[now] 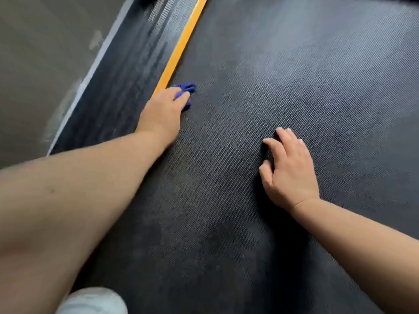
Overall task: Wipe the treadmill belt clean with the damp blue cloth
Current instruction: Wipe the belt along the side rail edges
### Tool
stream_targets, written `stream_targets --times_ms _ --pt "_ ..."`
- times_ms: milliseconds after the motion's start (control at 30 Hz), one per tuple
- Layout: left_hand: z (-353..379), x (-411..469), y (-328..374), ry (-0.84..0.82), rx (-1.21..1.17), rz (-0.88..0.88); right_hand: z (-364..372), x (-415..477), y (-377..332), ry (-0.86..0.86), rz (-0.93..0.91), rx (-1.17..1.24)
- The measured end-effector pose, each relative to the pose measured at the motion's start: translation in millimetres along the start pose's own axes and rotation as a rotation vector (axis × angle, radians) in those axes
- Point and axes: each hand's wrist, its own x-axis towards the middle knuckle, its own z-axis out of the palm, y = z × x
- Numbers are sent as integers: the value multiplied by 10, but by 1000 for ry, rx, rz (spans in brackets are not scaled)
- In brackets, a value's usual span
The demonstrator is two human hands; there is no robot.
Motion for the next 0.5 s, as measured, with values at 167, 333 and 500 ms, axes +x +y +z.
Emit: stream_targets --times_ms 167,333,500 --pt "-119 -1146 -77 -24 -55 87 -72 -8 -49 -12 17 -5" --pt "-225 -549 238 -85 -185 -107 -61 -3 -61 -30 16 -17" --pt "-181 -35 1068 -100 -378 -16 -42 14 12 -14 14 39"
